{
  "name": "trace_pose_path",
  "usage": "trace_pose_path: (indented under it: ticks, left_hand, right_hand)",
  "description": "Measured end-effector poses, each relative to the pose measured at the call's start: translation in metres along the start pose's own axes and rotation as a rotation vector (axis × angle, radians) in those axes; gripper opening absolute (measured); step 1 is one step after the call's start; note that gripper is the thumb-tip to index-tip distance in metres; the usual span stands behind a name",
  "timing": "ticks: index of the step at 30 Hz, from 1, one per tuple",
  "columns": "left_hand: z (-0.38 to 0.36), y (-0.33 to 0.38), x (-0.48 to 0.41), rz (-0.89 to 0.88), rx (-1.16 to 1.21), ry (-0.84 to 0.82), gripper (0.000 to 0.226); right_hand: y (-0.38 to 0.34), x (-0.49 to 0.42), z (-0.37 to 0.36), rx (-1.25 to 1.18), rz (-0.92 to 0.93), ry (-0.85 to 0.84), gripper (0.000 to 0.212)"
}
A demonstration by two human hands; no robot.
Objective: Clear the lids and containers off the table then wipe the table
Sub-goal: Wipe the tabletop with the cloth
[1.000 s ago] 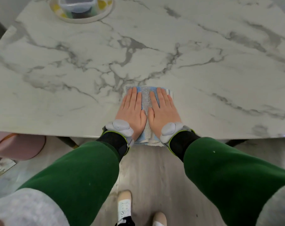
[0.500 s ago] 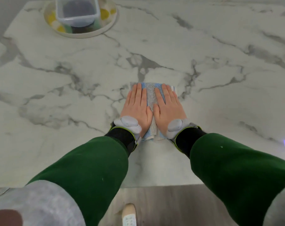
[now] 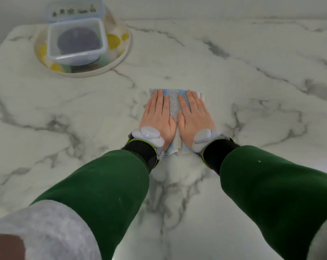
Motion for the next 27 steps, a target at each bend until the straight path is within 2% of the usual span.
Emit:
trace_pose_path:
  ticks: [17,27]
  left_hand:
    - [0.006,-0.078,-0.163,0.084,-0.039,0.039,0.06]
    - [0.013,-0.124,-0.25,0.047,-0.095,0.018,0.06]
  right_hand:
    - [-0.006,-0.184,0.017,0.017,0.081,0.011,0.055]
    - [-0.014,-0.278,0.021,-0.006,0.042,0.044,0.055]
Point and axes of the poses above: each hand's wrist, its own x-axis away from the middle knuckle, its own z-axis out of the back of the hand, y = z × x, the point moved 5 cm from there along -x, towards the middle knuckle, and after that the axes turned 11 degrees about -z, right-handed, at the moved point
